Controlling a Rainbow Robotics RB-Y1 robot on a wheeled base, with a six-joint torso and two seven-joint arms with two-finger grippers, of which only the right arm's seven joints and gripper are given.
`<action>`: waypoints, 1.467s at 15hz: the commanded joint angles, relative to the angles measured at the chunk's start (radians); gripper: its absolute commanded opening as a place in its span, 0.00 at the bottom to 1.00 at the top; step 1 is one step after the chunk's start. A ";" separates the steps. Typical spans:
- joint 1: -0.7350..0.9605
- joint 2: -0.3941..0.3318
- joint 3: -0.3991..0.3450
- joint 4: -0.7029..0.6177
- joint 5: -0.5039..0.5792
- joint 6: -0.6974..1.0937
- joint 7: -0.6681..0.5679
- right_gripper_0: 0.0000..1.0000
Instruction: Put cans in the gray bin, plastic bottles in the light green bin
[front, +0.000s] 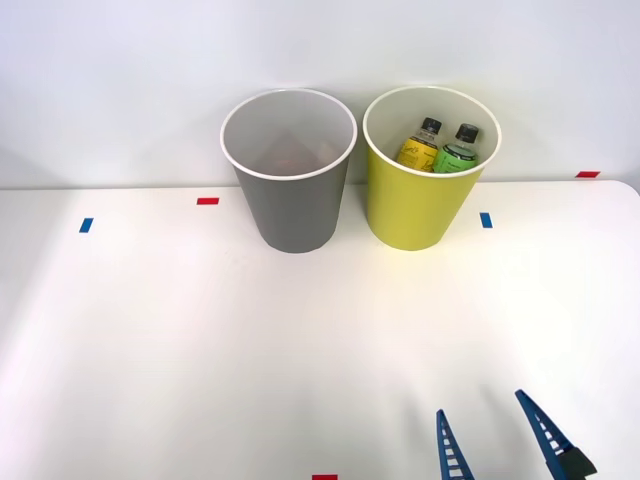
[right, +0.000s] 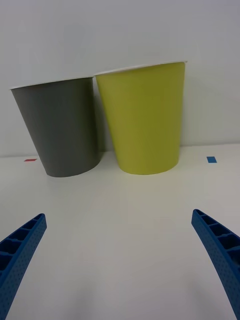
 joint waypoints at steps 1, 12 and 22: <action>0.047 0.017 0.008 0.000 -0.063 -0.003 0.163 1.00; 0.116 -0.021 0.088 -0.002 -0.117 0.002 0.311 1.00; 0.130 -0.029 0.088 0.002 -0.118 0.003 0.314 1.00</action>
